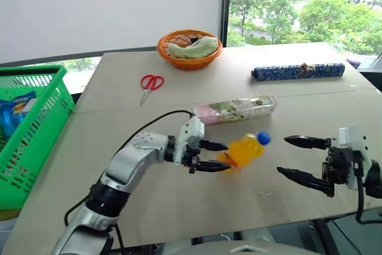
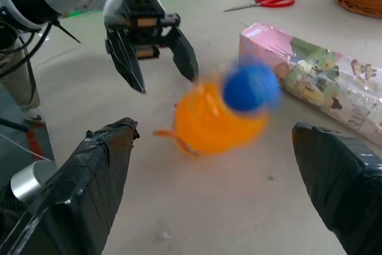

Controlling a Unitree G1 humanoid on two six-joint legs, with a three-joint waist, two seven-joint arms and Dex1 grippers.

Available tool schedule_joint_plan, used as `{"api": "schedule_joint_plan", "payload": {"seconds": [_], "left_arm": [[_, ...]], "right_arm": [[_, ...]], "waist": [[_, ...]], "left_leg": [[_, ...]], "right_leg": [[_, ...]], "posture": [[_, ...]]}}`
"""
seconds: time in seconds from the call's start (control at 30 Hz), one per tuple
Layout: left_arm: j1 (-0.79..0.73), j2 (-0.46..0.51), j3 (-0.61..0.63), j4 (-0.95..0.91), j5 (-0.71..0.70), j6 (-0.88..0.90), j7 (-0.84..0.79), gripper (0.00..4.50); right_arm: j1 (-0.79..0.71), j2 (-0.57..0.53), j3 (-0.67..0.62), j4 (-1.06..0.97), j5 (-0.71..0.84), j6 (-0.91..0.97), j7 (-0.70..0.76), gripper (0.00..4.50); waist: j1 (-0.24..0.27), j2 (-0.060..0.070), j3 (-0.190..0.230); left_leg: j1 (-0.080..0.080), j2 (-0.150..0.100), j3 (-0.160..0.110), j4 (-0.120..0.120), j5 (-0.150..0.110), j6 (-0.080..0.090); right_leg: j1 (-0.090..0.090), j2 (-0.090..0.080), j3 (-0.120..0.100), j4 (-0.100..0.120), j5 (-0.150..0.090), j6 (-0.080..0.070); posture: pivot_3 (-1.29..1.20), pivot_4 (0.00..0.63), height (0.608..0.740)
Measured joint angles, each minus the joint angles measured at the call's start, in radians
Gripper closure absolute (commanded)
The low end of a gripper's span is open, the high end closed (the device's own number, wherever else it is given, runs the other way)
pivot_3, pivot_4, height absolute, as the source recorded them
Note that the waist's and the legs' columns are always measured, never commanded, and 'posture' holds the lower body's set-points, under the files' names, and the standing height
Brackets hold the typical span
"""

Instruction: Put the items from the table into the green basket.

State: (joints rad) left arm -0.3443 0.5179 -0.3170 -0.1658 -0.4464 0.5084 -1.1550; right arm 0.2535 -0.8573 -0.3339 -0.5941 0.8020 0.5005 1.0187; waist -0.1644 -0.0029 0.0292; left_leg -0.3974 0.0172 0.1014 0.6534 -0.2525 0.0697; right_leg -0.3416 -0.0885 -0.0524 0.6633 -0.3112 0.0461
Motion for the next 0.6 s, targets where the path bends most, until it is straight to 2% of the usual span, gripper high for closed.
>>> {"api": "schedule_joint_plan", "payload": {"seconds": [0.23,0.27,0.37,0.5,0.6], "left_arm": [[-0.065,-0.103,-0.074,0.165,0.223,-0.175,0.139,1.61],[-0.072,-0.124,-0.08,0.188,0.241,-0.198,0.146,1.08],[-0.079,-0.176,-0.086,0.199,0.248,-0.225,0.149,0.14],[-0.1,-0.241,-0.086,0.198,0.228,-0.21,0.147,0.14],[-0.103,-0.225,-0.1,0.175,0.189,-0.13,0.089,0.14]], "right_arm": [[-0.031,0.019,0.009,-0.019,0.01,0.016,-0.043,0.0],[-0.036,0.019,0.012,-0.019,0.01,0.019,-0.046,0.0],[-0.038,0.019,0.012,-0.015,0.009,0.02,-0.047,0.0],[-0.029,0.013,0.003,-0.013,-0.01,0.018,-0.043,0.0],[-0.009,0.014,-0.018,-0.012,-0.013,0.018,-0.044,0.0]], "waist": [[0.002,0.0,0.0],[0.003,0.0,0.0],[0.002,0.0,0.0],[0.002,0.0,0.0],[-0.012,0.001,-0.001]], "left_leg": [[0.0,0.0,0.0,0.0,0.0,0.001],[-0.001,0.0,0.0,0.0,0.0,0.001],[-0.002,0.0,0.0,0.0,0.001,0.002],[-0.002,0.0,0.0,0.0,0.002,0.004],[-0.002,0.0,0.0,0.0,0.002,0.004]], "right_leg": [[0.0,0.0,0.0,0.0,0.0,0.0],[0.0,0.0,0.0,0.0,0.0,0.0],[-0.001,0.0,0.0,-0.001,0.0,0.0],[-0.001,0.0,0.0,-0.001,0.0,0.0],[-0.001,0.0,0.0,0.0,0.0,0.0]], "posture": [[-0.35,0.0,0.74],[-0.36,0.0,0.74],[-0.37,0.0,0.74],[-0.38,0.0,0.74],[-0.39,0.0,0.74]]}}
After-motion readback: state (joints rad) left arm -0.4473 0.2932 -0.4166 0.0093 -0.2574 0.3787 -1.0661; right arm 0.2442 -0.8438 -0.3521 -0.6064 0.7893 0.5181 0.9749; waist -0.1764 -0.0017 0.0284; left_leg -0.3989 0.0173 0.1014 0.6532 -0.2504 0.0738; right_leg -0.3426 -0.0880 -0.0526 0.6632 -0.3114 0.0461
